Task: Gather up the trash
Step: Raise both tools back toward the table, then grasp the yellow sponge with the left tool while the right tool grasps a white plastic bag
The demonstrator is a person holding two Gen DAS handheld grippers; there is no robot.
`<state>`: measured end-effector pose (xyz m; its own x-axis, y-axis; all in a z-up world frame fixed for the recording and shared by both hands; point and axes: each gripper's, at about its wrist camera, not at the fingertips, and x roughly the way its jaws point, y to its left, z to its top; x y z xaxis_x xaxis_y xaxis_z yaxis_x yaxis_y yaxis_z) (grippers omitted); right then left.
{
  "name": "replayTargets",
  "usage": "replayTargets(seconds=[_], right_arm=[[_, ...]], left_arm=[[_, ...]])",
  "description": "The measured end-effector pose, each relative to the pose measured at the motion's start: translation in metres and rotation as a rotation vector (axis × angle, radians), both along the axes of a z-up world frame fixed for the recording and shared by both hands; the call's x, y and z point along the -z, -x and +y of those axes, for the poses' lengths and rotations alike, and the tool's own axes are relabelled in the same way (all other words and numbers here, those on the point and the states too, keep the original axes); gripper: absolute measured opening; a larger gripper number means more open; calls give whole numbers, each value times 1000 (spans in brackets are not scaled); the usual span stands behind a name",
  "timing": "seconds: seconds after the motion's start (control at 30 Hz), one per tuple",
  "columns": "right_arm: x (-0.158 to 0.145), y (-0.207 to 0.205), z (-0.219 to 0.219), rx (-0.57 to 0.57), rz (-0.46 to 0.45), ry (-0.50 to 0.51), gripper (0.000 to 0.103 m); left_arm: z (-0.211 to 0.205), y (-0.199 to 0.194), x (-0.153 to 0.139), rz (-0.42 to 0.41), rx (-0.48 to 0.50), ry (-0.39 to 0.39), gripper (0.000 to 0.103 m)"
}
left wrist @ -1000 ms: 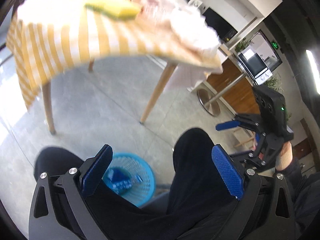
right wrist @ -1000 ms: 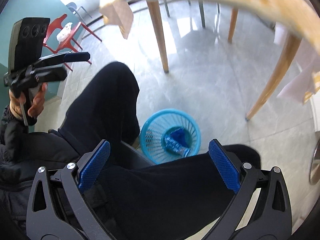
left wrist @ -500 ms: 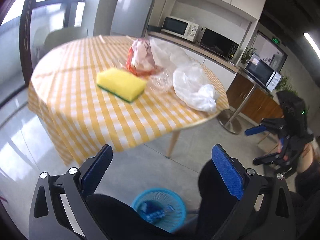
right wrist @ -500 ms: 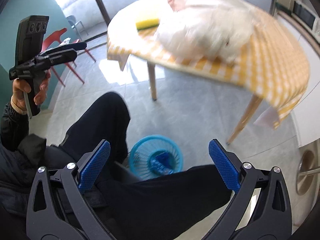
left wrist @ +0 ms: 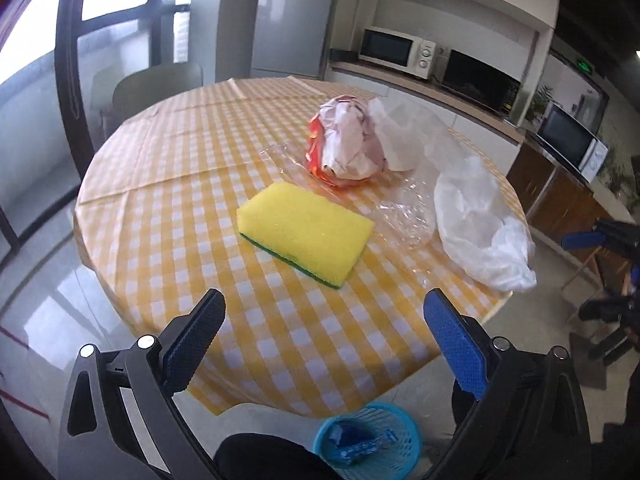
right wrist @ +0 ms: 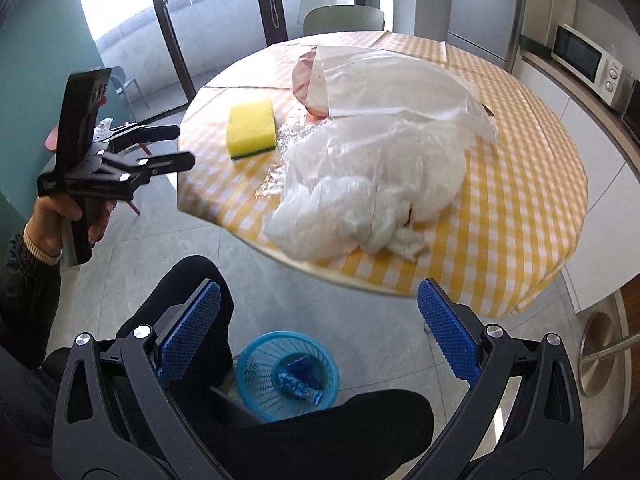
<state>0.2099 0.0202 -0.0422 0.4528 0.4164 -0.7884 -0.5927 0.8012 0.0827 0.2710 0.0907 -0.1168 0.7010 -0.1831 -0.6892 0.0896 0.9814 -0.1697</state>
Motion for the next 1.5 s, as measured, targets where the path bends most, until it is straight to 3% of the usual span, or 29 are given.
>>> replayTargets(seconds=[0.23, 0.43, 0.53, 0.6, 0.67, 0.73, 0.83, 0.93, 1.1, 1.17, 1.3, 1.5], right_arm=[[-9, -36, 12, 40, -32, 47, 95], [-9, -59, 12, 96, -59, 65, 95], [-2, -69, 13, 128, -47, 68, 95], [3, -71, 15, 153, -46, 66, 94], [7, -71, 17, 155, -46, 51, 94], [13, -69, 22, 153, -54, 57, 94], [16, -69, 26, 158, -69, 59, 94], [19, -71, 26, 169, -53, 41, 78], [20, -71, 25, 199, -65, 43, 47], [18, -69, 24, 196, -71, 37, 40], [15, -67, 21, 201, -79, 33, 29], [5, -54, 13, 202, -116, 28, 27]], left_arm=[[-1, -51, -6, 168, -215, 42, 97], [-20, -83, -7, 248, -341, 54, 97], [-23, -95, 1, 282, -469, -8, 96], [-24, -99, 7, 289, -507, -7, 96], [-28, -105, 12, 294, -510, -11, 94], [-29, -106, 19, 304, -530, -21, 81], [-32, -104, 20, 283, -538, -45, 70], [-31, -100, 18, 249, -529, -52, 61], [-29, -80, 10, 175, -491, -4, 57], [-28, -73, 4, 145, -471, 17, 57], [-27, -58, -7, 100, -412, 63, 57], [-26, -21, -26, 13, -305, 127, 57]])
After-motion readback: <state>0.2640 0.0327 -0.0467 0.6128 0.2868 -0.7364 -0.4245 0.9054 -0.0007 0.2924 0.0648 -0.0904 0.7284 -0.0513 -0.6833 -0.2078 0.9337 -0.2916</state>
